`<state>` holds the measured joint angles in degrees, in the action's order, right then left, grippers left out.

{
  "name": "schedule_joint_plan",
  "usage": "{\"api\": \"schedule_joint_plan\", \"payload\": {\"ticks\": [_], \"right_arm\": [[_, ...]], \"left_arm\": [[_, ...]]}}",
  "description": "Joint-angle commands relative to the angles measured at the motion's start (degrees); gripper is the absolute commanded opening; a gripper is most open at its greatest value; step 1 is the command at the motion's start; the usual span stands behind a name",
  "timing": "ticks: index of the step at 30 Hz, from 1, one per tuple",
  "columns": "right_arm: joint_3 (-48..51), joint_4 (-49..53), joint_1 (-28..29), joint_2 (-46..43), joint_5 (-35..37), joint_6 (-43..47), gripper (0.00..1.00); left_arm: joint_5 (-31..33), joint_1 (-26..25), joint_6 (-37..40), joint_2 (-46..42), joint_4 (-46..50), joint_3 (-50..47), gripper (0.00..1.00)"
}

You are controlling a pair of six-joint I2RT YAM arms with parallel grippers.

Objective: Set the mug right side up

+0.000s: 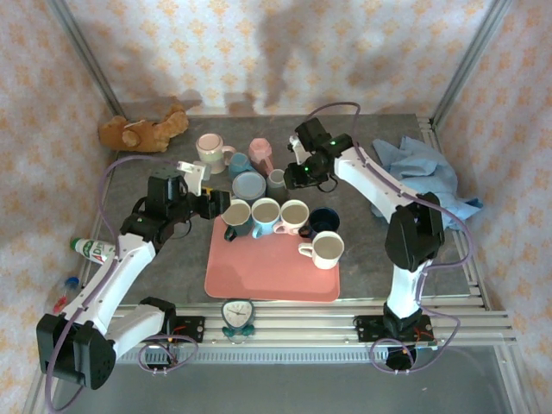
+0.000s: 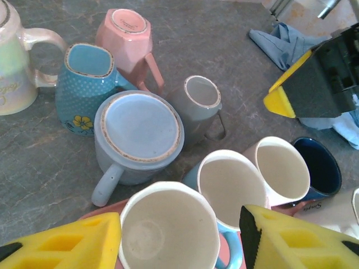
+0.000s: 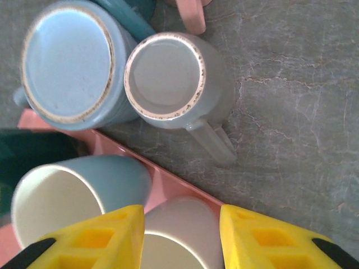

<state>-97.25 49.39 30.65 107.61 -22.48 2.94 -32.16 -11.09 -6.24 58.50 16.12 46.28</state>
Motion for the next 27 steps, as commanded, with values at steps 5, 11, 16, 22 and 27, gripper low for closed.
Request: {"api": "schedule_joint_plan", "payload": {"ticks": [5,11,16,22,27], "right_arm": [[-8.96,5.76,-0.68,6.74,-0.35,11.48,0.41],[-11.61,5.6,-0.68,10.58,0.03,10.91,0.46],[-13.38,6.16,-0.66,13.14,-0.68,10.47,0.48],[-14.82,5.56,-0.68,15.18,-0.47,8.8,0.5],[-17.83,5.9,-0.68,17.12,0.09,8.55,0.5]], "left_arm": [[-1.76,0.41,7.33,-0.76,5.25,4.34,0.61],[-2.3,0.38,7.3,-0.14,2.89,2.62,0.61],[-0.54,0.45,8.18,-0.72,3.81,2.76,0.61],[0.37,0.4,8.53,-1.57,3.92,1.91,0.61],[2.22,0.42,8.0,-1.63,4.06,1.95,0.61]]}}
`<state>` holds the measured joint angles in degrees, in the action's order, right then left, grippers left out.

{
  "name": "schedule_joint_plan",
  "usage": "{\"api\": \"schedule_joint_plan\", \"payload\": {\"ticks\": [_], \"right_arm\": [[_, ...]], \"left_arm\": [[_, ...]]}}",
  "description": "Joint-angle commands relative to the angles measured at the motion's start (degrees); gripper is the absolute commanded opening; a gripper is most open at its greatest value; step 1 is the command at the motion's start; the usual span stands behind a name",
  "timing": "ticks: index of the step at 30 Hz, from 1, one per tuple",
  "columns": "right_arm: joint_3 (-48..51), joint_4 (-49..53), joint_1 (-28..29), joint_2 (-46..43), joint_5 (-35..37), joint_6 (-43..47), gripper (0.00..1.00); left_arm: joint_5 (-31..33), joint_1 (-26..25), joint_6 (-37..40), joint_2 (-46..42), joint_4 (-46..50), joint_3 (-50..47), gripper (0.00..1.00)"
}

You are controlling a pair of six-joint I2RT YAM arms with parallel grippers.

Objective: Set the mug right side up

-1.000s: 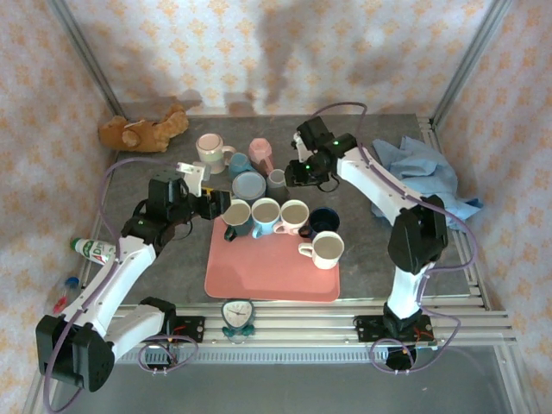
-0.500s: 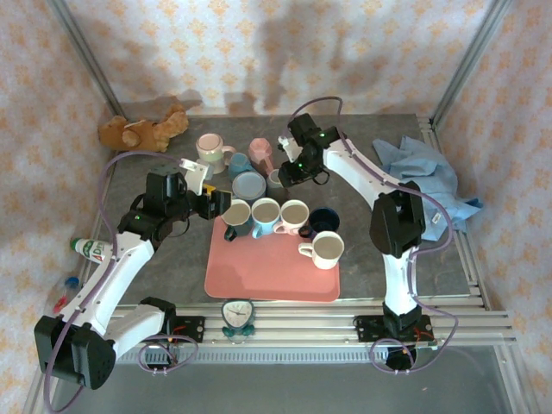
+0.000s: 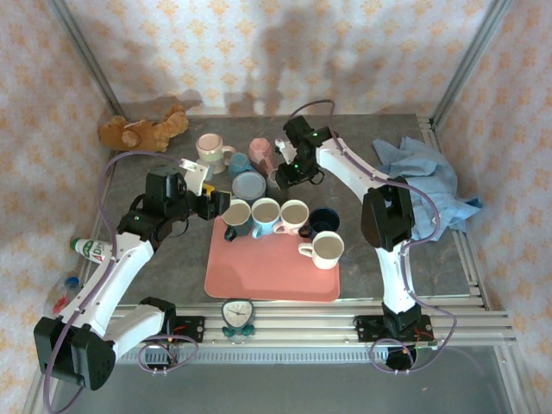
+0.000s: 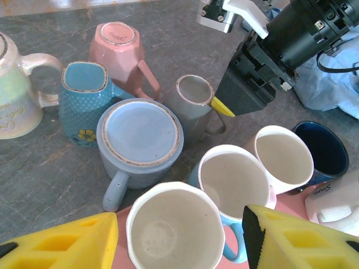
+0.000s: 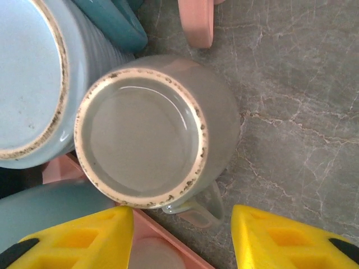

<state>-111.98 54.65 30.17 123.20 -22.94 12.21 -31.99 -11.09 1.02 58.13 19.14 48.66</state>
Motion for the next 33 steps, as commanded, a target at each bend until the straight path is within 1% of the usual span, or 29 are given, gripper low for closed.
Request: {"api": "schedule_joint_plan", "payload": {"ticks": [1,7,11,14,17,23,28,33], "right_arm": [[-3.64,0.63,-0.2,1.8,0.57,-0.67,0.5],[-7.5,0.59,-0.38,4.08,-0.99,0.39,0.5],[-7.23,0.49,-0.68,3.81,-1.75,1.54,0.5],[-4.73,0.53,-0.9,2.2,-1.13,2.31,0.5],[0.19,-1.44,-0.88,-0.48,-0.8,3.01,0.5],[5.89,-4.54,-0.81,-2.43,-0.18,1.31,0.5],[7.93,-7.31,-0.56,-2.54,-1.14,0.1,0.5],[10.08,-11.38,-0.27,-3.3,0.47,0.32,0.48]], "left_arm": [[2.12,0.37,0.77,-1.2,0.91,-0.49,0.61],[2.67,0.38,0.41,-0.74,0.77,-0.41,0.61],[3.41,0.43,0.3,-0.74,0.84,-0.59,0.61],[3.58,0.49,0.41,-0.84,0.85,-0.68,0.61],[3.77,0.46,0.47,-0.65,0.83,-0.68,0.61],[3.68,0.53,0.3,0.05,0.82,-0.41,0.61],[3.75,0.54,0.41,0.32,0.94,-0.48,0.61],[3.94,0.54,0.39,0.47,0.92,-0.5,0.61]]}}
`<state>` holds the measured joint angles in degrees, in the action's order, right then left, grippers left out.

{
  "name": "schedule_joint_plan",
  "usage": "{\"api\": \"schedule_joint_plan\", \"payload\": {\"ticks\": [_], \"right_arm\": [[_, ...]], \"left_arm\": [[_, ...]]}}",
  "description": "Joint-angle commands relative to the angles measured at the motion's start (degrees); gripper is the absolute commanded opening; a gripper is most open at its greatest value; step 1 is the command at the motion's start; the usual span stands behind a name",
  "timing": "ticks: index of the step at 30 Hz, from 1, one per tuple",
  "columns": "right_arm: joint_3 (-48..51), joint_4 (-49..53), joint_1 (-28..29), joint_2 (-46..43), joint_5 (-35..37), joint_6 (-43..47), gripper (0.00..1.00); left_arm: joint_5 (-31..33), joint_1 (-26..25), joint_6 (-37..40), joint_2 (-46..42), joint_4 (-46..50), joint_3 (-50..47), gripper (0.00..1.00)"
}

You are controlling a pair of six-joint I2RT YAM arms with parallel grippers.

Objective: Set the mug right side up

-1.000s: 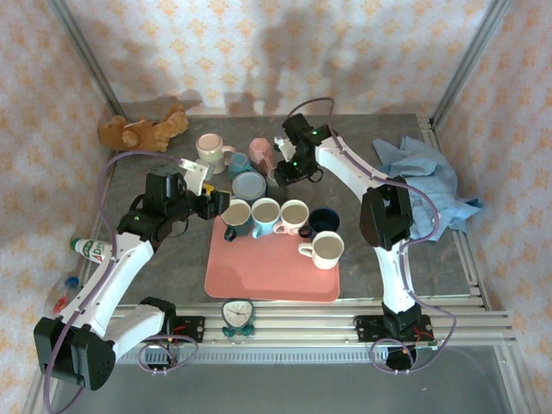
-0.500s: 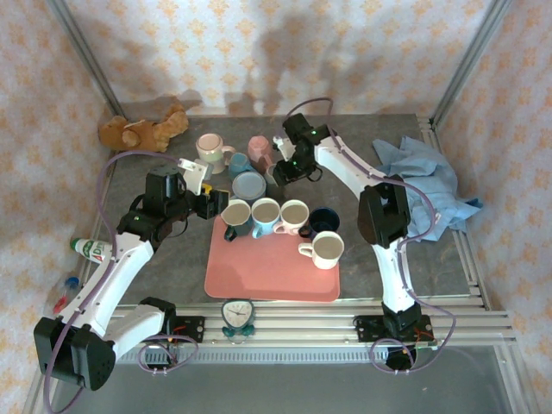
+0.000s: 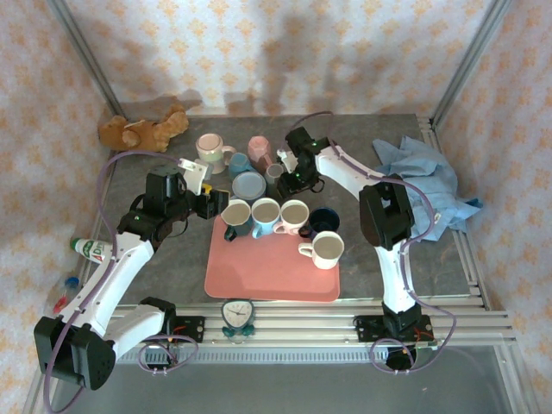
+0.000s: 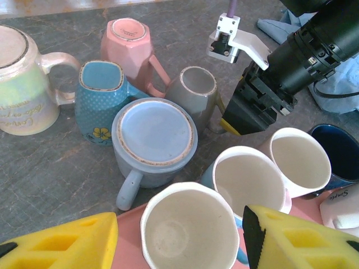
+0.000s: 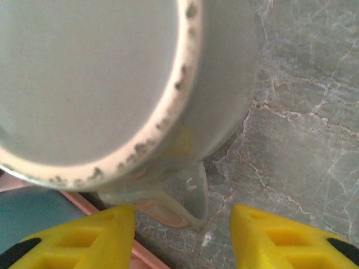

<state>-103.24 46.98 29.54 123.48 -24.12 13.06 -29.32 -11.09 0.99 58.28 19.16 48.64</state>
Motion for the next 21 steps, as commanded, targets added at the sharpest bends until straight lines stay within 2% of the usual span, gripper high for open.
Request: {"api": "schedule_joint_plan", "payload": {"ticks": [1,14,21], "right_arm": [[1.82,-4.52,0.34,-3.75,2.0,-0.58,0.48],[4.89,-10.86,0.56,-3.76,2.7,1.65,0.43],[8.73,-16.69,0.71,-5.54,2.86,4.23,0.35]], "left_arm": [[1.28,0.5,0.46,0.34,0.92,-0.48,0.61],[1.37,0.49,0.28,0.95,0.82,-0.39,0.61],[1.19,0.49,0.24,1.64,0.78,-0.21,0.61]]}}
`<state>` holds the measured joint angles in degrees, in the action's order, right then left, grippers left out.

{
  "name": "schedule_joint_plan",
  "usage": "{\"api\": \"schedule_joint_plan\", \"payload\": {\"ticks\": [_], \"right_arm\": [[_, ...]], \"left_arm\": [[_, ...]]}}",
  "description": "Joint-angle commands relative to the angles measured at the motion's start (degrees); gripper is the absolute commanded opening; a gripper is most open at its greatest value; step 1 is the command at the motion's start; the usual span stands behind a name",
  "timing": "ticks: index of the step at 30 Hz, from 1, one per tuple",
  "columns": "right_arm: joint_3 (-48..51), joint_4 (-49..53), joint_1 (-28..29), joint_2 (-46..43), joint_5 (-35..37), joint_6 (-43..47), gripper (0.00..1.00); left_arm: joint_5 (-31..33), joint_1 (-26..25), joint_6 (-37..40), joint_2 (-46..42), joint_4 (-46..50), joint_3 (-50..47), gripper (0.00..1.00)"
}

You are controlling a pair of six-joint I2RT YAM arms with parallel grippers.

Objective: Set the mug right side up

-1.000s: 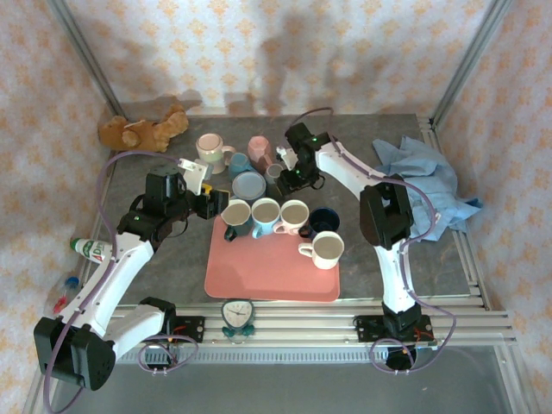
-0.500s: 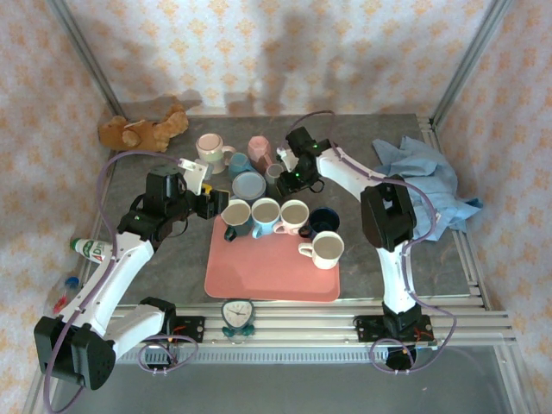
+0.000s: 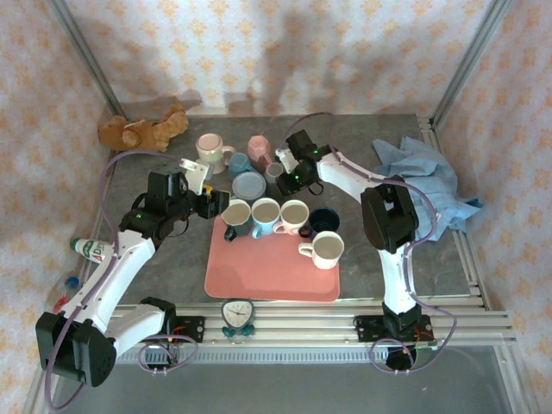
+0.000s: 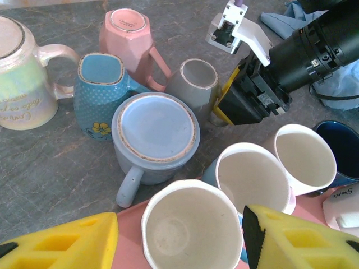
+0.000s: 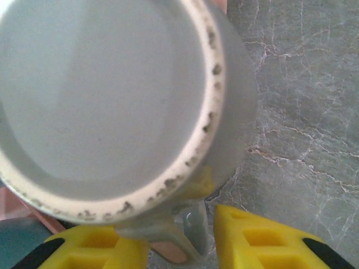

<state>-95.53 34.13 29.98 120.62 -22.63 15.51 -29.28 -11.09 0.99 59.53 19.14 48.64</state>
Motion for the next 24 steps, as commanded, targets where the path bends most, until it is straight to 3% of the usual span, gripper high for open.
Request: {"api": "schedule_joint_plan", "payload": {"ticks": [1,10,17,24], "right_arm": [[1.25,-4.21,0.27,-2.75,1.42,1.91,0.34],[6.08,-9.92,0.33,-5.02,1.3,3.59,0.22],[7.59,-11.37,0.27,-6.46,1.15,6.15,0.07],[9.16,-12.66,0.2,-10.49,0.35,6.93,0.0]], "left_arm": [[1.13,0.54,0.24,0.46,0.76,-0.17,0.61],[1.24,0.54,0.07,0.85,0.78,-0.13,0.61],[1.42,0.61,-0.01,0.93,0.86,-0.18,0.6],[1.58,0.55,-0.14,0.94,0.88,-0.21,0.6]]}}
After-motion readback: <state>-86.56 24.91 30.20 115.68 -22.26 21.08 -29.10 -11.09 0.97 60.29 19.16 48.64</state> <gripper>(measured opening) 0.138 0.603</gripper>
